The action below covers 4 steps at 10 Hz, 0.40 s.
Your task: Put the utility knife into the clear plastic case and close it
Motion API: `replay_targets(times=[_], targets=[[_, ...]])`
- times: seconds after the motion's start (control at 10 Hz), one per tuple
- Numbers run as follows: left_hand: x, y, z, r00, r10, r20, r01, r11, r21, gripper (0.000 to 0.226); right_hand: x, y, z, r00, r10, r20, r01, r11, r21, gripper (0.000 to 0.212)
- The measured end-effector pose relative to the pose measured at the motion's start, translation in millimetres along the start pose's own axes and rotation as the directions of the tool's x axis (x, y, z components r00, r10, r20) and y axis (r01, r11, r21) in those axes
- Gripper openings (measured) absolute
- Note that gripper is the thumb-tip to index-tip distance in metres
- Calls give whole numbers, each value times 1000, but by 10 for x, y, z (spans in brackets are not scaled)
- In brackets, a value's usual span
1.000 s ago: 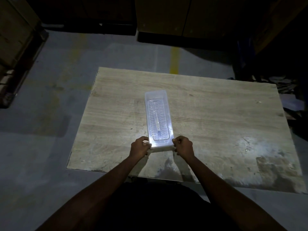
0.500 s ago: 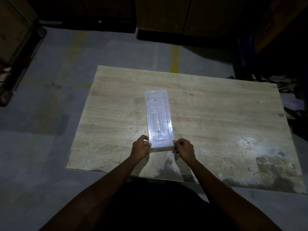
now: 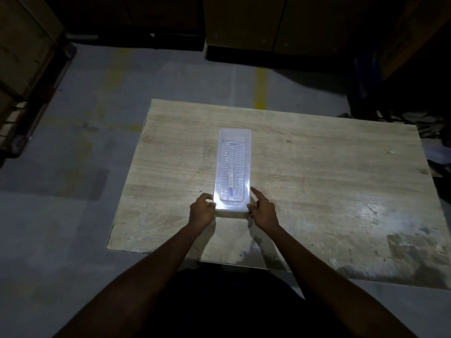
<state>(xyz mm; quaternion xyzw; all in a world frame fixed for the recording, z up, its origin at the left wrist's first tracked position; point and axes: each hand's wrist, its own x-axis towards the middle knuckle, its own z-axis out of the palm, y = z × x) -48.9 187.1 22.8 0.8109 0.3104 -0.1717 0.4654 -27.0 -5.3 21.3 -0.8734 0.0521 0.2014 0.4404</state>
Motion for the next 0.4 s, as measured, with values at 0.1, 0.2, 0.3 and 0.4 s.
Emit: replay_targets(times=[0.1,0.2,0.3,0.4], targets=[[82,18,-169,1000,10,-1,-10,1000,19,21,70,-130,140,1000,-7,-1,7,1000,-27,60],[209,-12,-270,1000,21,-2,-21,999,25,20,166,-207,223,999,-44,-24,43,998,-51,61],[240,21,-340,998,53,-21,-51,993,110,26,185,-304,270,1000,-27,-9,26,992,-121,61],[220,177,-361,977,208,-36,-180,909,375,54,278,-360,220,988,-98,-120,26,867,-497,61]])
